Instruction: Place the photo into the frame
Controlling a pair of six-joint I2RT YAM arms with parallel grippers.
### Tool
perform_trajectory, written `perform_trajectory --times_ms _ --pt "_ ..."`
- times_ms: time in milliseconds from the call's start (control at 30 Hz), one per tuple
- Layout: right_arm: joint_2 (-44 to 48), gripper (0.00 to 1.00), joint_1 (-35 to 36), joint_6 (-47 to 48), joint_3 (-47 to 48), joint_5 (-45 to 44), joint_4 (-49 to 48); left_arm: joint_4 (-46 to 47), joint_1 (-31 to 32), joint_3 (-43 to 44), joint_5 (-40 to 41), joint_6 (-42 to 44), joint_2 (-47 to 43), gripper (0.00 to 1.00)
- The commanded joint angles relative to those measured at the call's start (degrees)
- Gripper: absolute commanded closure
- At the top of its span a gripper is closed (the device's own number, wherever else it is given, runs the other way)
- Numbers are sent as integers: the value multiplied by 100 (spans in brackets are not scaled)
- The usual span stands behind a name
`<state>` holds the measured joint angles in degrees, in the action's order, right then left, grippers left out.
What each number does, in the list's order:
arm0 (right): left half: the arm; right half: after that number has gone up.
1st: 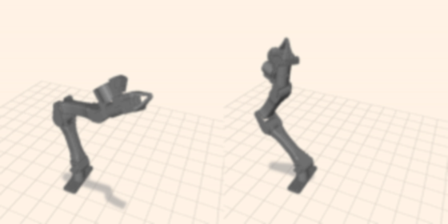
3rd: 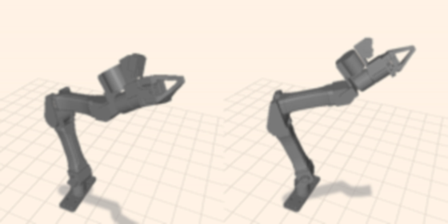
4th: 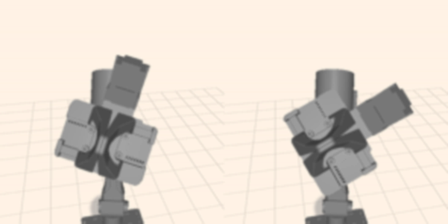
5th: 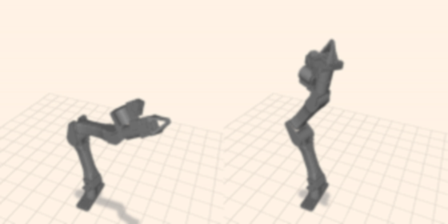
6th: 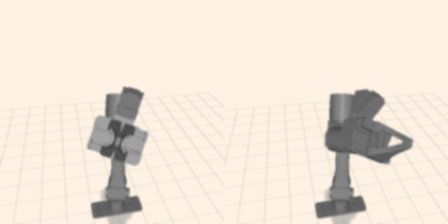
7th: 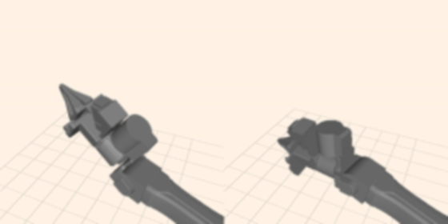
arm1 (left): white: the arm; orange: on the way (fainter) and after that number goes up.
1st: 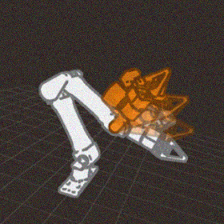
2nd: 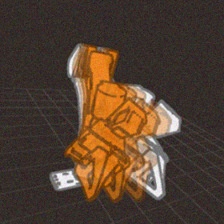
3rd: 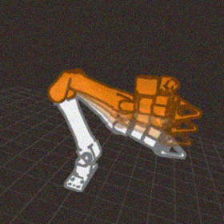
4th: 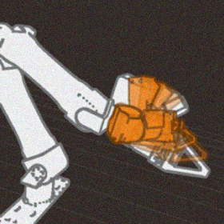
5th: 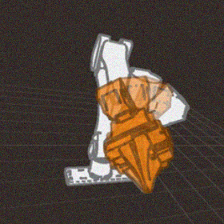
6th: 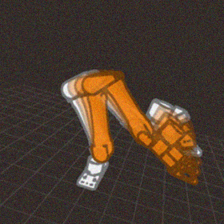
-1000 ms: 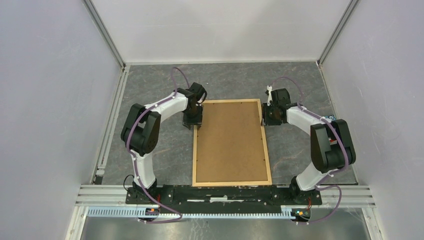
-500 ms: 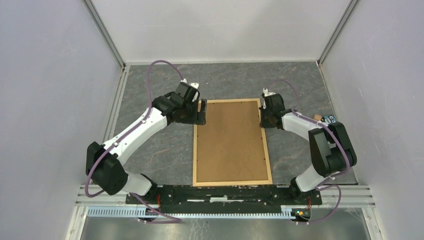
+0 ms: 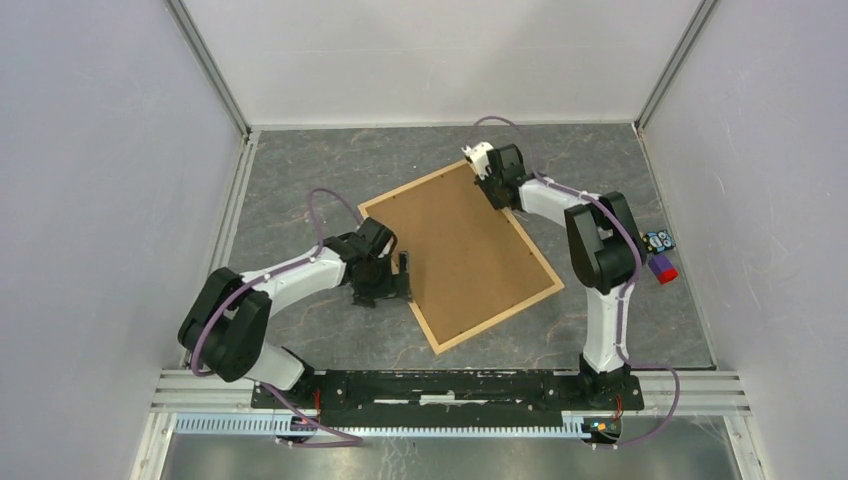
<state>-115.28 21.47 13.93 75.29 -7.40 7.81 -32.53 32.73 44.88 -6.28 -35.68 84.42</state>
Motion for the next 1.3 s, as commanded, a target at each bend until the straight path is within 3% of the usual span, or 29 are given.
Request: perform_trajectory --times_ms 0,133,200,267,367,467,567,800,1000,1267 --pt "-788 69 95 -78 1515 543 1163 1457 693 65 -739 -805 284 0" --pt "-867 54 152 -1322 2777 860 2317 2190 1256 464 -1336 -1046 967 0" --pt "-479 37 86 -1875 2776 532 2645 2479 1636 799 -1526 -1056 1263 0" --pt "177 32 -117 -2182 2427 193 2819 2720 1968 1082 -1678 -1059 1398 0" --pt "1311 31 -619 -2497 1254 176 2620 3543 2202 1068 -2130 -1145 1359 0" --pt "2161 32 -1045 -2937 346 -353 2835 3651 2207 1053 -2401 -1010 1230 0" --pt "2706 32 -1129 -3299 -307 -1056 3229 2953 2203 1057 -2109 -581 867 0" --pt "3270 40 -1532 -3692 -2224 -622 2490 1230 2073 1349 -1351 417 106 0" --pt "3704 47 -1656 -3762 -3009 -347 1898 316 1970 1687 -1124 972 -65 0" --pt "3570 54 -1730 -4053 -3354 -436 1612 145 1676 1744 -1119 1237 -110 0"
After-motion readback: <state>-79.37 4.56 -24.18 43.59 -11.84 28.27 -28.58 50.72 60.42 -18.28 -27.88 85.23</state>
